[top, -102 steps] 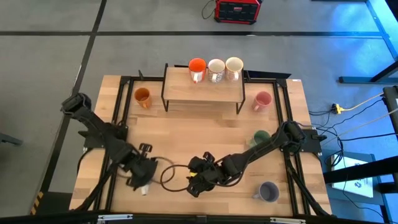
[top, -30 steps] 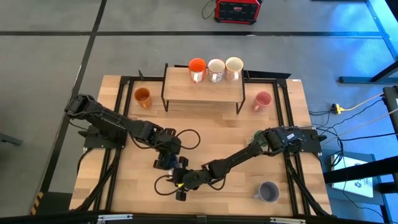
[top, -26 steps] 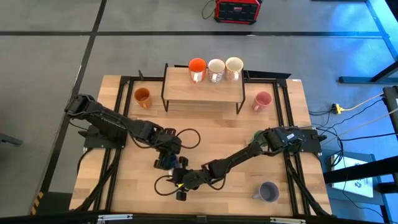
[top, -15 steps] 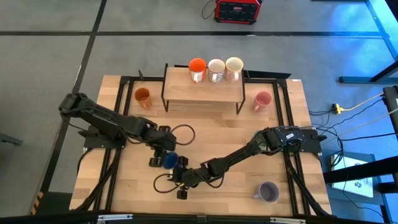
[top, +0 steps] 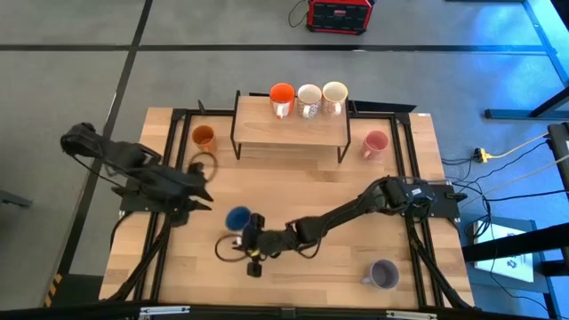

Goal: Place coffee mugs
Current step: Put the blue mug on the shelf

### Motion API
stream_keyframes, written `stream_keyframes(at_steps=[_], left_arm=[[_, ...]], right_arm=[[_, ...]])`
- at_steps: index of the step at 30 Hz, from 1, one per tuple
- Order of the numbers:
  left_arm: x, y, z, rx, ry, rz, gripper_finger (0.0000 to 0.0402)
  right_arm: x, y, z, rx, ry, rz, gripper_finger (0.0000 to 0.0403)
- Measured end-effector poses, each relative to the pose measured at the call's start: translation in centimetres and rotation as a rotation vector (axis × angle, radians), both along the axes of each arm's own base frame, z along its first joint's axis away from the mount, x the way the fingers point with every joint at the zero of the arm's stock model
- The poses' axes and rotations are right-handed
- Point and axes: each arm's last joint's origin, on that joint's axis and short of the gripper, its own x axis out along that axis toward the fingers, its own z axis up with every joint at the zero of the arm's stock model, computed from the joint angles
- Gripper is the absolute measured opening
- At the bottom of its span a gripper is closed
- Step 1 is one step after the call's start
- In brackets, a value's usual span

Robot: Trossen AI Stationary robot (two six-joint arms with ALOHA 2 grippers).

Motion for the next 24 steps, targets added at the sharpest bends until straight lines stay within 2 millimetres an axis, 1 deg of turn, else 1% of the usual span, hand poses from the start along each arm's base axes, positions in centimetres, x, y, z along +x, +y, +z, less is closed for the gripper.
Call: stream_keyframes(at_steps=[3, 7, 9, 12, 15, 20, 24], left_arm=[[-1.9, 0.5, 1.0, -0.002, -0.094, 0.041, 0.0114], [-3.5, 1.2, 1.8, 0.004, -0.189, 0.094, 0.0114], [-3.9, 1.5, 2.0, 0.006, -0.215, 0.112, 0.0114], [-4.3, 1.8, 2.2, 0.019, -0.244, 0.139, 0.0114], [-4.6, 2.0, 2.3, 0.044, -0.263, 0.147, 0.0114], [-4.5, 2.2, 2.3, 0.082, -0.281, 0.196, 0.0114], [-4.5, 2.3, 2.3, 0.098, -0.291, 0.222, 0.0114]], right_arm=[[0.4, -1.3, 3.4, 0.033, -0.066, -0.003, 0.0021], [0.5, -3.7, 7.3, 0.010, -0.140, -0.020, 0.0021], [0.5, -5.4, 9.1, -0.019, -0.182, -0.033, 0.0021], [0.5, -9.0, 11.3, -0.047, -0.230, -0.066, 0.0021], [0.7, -12.5, 12.1, -0.092, -0.255, -0.082, 0.0021], [1.0, -18.4, 12.3, -0.128, -0.270, -0.088, 0.0021], [1.0, -22.3, 11.8, -0.176, -0.260, -0.110, 0.0021]])
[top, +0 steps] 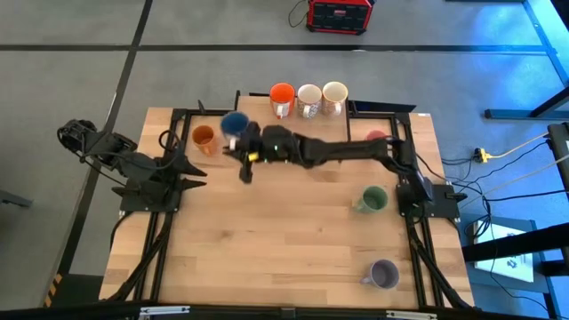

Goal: Place coffee mugs
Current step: Put the blue mug on the shelf

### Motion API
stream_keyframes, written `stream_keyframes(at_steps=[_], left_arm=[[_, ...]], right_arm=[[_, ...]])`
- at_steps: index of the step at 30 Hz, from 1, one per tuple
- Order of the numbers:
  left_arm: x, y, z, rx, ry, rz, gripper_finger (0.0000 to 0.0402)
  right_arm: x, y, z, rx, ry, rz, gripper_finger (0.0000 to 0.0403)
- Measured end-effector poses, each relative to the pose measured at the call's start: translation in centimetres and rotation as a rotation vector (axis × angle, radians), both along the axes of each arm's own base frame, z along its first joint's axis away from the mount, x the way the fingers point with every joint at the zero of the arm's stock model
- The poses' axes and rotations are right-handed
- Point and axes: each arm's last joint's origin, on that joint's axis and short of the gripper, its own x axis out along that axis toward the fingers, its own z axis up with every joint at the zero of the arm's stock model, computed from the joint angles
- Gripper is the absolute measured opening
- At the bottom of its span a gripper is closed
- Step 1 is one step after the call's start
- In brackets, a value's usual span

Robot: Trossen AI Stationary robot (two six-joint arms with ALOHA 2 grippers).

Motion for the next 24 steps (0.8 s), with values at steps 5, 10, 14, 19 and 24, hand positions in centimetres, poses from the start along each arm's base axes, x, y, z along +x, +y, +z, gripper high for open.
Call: stream_keyframes(at_steps=[5, 10, 14, 19, 24], left_arm=[[0.0, 0.1, 0.1, -0.008, -0.020, 0.045, 0.0114], [0.1, 0.1, 0.1, -0.038, -0.030, 0.093, 0.0114], [0.1, 0.2, 0.1, -0.039, -0.035, 0.106, 0.0114], [0.1, 0.3, 0.1, -0.030, -0.048, 0.145, 0.0114], [0.1, 0.3, 0.1, -0.029, -0.048, 0.146, 0.0114]], right_arm=[[-0.5, -4.3, 0.0, -0.023, -0.006, -0.035, 0.0021], [-1.2, -7.4, -0.1, -0.037, 0.006, -0.091, 0.0021], [-1.7, -9.1, -0.1, -0.035, 0.008, -0.118, 0.0021], [-1.6, -9.8, -0.8, -0.020, 0.015, -0.121, 0.0021], [-1.2, -10.0, -1.7, -0.001, 0.014, -0.123, 0.0021]])
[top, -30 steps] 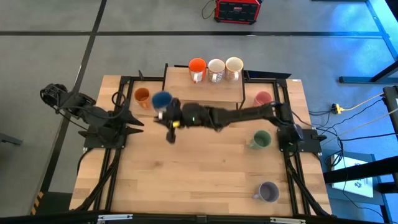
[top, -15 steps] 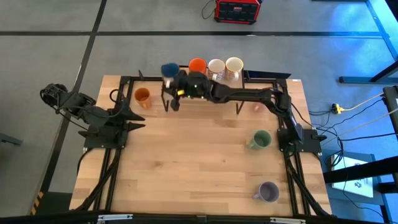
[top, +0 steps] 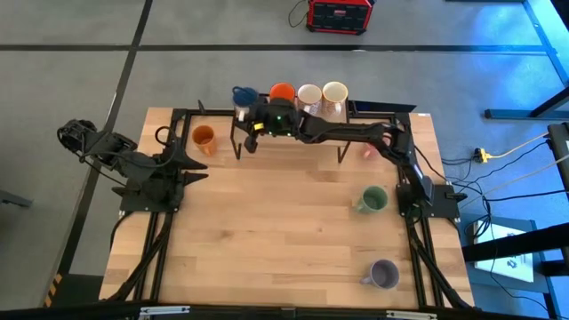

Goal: Place coffee mugs
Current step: Put the blue mug on the shelf

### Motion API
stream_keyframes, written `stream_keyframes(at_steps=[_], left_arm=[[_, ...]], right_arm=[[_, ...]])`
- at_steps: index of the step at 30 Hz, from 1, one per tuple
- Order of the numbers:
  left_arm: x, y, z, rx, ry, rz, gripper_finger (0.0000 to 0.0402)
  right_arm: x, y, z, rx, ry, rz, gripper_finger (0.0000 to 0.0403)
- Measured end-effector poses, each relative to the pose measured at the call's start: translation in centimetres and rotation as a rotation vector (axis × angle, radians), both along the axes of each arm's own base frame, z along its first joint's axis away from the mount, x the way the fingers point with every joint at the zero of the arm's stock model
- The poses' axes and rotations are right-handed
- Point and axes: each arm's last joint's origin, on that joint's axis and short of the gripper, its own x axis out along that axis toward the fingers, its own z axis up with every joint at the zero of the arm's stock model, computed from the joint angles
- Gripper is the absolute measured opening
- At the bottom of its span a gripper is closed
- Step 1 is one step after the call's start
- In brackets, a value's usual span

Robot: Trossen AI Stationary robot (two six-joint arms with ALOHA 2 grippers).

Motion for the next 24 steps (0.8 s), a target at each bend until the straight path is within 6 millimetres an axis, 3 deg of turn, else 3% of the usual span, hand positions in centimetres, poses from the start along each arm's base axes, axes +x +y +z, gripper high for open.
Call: stream_keyframes(at_steps=[7, 17, 24], left_arm=[[0.0, 0.0, 0.0, 0.005, -0.001, 0.001, 0.0114], [0.0, 0.1, 0.0, 0.016, -0.008, 0.019, 0.0114], [0.0, 0.1, 0.1, 0.024, -0.009, 0.015, 0.0114]], right_arm=[[0.7, -0.8, -1.8, -0.015, -0.004, -0.058, 0.0021], [0.1, -2.6, -2.0, -0.010, 0.012, -0.116, 0.0021], [0.0, -2.7, -2.0, -0.017, 0.015, -0.106, 0.0021]])
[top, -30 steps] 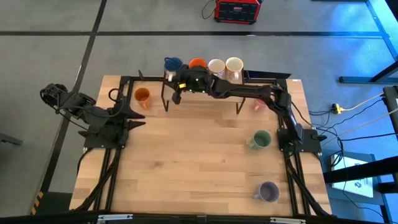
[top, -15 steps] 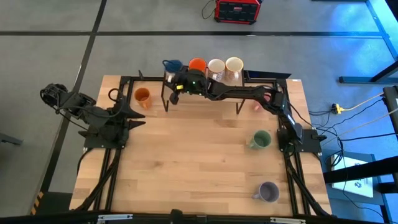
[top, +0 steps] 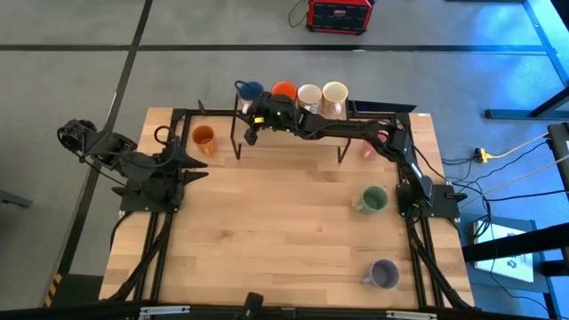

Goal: Place coffee mugs
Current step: Put the blue mug on the shelf

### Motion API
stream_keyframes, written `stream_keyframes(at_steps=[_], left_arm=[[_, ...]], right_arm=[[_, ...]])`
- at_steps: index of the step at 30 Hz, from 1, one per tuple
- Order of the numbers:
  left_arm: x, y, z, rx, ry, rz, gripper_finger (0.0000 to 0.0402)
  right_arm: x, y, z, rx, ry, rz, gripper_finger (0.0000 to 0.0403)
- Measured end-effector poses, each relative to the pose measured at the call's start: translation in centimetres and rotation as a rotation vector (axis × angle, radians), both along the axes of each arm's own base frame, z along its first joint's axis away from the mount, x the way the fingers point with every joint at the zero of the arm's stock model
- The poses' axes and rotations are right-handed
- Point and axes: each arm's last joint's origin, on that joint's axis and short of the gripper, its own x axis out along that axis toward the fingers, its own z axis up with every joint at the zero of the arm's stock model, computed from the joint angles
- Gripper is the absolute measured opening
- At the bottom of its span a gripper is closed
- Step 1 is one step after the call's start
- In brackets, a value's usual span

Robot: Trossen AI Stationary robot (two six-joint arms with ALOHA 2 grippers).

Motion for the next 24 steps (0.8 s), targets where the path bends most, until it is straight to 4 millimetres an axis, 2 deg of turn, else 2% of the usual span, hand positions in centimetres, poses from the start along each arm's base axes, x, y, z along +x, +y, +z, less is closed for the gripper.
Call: stream_keyframes(at_steps=[9, 14, 24], left_arm=[[0.0, 0.0, 0.0, 0.010, -0.002, -0.006, 0.0114], [0.1, 0.0, 0.1, 0.006, -0.013, -0.007, 0.0114], [0.1, 0.0, 0.1, 0.016, -0.010, -0.013, 0.0114]], right_arm=[[0.6, -0.1, -1.8, -0.004, 0.025, 0.029, 0.0021], [0.5, -0.9, -2.0, -0.005, 0.013, 0.023, 0.0021], [0.4, -1.1, -2.3, 0.003, 0.029, 0.029, 0.0027]])
